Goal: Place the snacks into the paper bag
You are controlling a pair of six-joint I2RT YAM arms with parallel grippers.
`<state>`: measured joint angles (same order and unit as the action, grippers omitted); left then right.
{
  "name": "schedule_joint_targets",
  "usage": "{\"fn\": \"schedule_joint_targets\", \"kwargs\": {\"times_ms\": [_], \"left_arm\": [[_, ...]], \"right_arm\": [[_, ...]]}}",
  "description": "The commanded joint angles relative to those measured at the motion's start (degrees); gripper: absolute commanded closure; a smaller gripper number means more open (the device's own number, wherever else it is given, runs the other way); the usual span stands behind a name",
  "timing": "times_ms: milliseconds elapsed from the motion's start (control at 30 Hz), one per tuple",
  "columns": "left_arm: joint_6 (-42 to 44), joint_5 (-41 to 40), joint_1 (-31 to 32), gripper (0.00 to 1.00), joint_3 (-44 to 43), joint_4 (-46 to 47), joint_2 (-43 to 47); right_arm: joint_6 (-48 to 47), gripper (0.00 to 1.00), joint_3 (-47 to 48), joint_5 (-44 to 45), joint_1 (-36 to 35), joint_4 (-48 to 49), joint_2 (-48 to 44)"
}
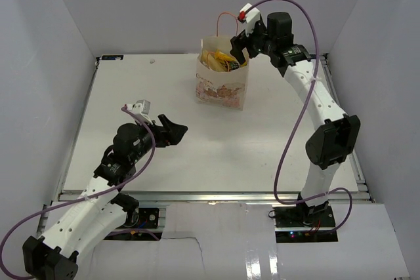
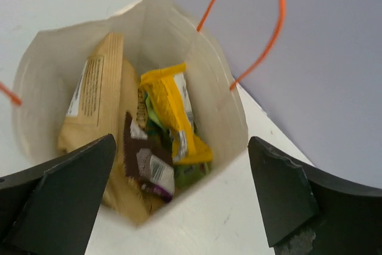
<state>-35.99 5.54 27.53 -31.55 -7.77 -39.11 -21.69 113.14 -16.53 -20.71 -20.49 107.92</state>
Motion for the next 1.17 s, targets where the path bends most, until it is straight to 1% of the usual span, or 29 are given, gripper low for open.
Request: {"fn": "schedule_joint_targets", "kwargs": {"times_ms": [0,33,67,133,167,200,267,300,367,400,433,500,533,567,633,700,733,867,1033,1067,1133], "left_arm": [[1.4,0.1,-0.2,0.02,-1.8,-0.5,-0.4],[1.5,0.1,-0.2,0.02,-2.0,-0.5,-0.4],[1.9,0.1,-0.2,0.02,-2.5,-0.5,-0.3],[2.2,-0.1,-0.2,0.02,-2.8,-0.7,-0.3],[2.4,-0.1,-0.2,0.02,-3.0,-0.7,-0.3],[2.6,-0.1,-0.2,0.02,-3.3,-0.6,-0.4],[2.9,0.1,-0.2,0.02,-3.8,-0.5,-0.8],[3.1,0.3,-0.2,0.02,-4.2,-0.2,-1.4],[3.4,1.3,-0.2,0.02,-4.7,0.0,-2.2],[3.5,1.7,-0.2,0.02,-4.9,0.1,-2.5],[3.6,2.5,-0.2,0.02,-5.4,0.2,-3.3],[3.8,3.2,-0.2,0.02,-5.5,0.4,-3.9],[3.9,3.9,-0.1,0.02,-5.8,0.4,-4.3],[3.9,4.0,-0.2,0.02,-5.9,0.4,-4.4],[4.3,4.3,-0.1,0.02,-6.2,0.3,-4.4],[4.4,4.2,-0.2,0.02,-6.3,-0.1,-4.0],[4.6,4.2,-0.2,0.02,-6.5,-0.3,-3.9],[5.2,4.0,-0.2,0.02,-6.9,-1.5,-2.9],[5.7,4.0,-0.2,0.02,-7.7,-2.5,-2.6],[5.8,4.0,-0.2,0.02,-7.9,-2.6,-2.5],[5.8,3.7,-0.2,0.02,-7.9,-2.7,-2.4]], "right_arm": [[2.1,0.0,-4.6,0.4,2.6,0.3,-12.0],[3.4,0.08,-9.6,2.3,3.4,0.3,-13.9],[6.3,0.1,-12.6,3.3,4.2,0.4,-17.6],[7.3,0.1,-18.1,1.3,8.2,-0.4,-21.2],[9.1,0.1,-24.1,-1.6,9.8,-0.5,-23.2],[10.3,0.1,-27.2,-2.7,13.3,-0.6,-26.9],[12.2,0.1,-32.6,-4.6,16.5,-1.7,-30.3],[13.2,0.1,-37.3,-4.2,18.6,-2.4,-33.4],[13.1,0.1,-41.8,-0.9,19.4,-3.9,-36.8],[13.0,0.1,-46.2,0.9,19.4,-4.1,-40.1],[13.2,0.1,-48.3,3.8,19.4,-4.3,-41.7],[14.1,0.1,-53.3,6.5,19.5,-4.5,-46.4],[14.7,0.1,-54.6,9.7,19.4,-4.6,-47.7],[15.2,0.1,-55.7,11.1,19.6,-4.8,-50.1],[16.5,0.1,-57.7,14.8,19.7,-5.4,-52.2],[17.0,0.1,-58.2,16.2,19.9,-7.2,-54.5],[17.4,0.1,-58.2,18.3,19.9,-7.6,-55.0],[17.2,0.1,-58.4,20.0,20.0,-8.9,-58.3],[17.9,0.1,-58.2,21.5,20.1,-9.1,-60.4],[18.7,0.08,-58.1,21.8,20.0,-9.3,-60.5],[17.0,0.1,-58.0,19.5,20.0,-9.4,-61.0]]}}
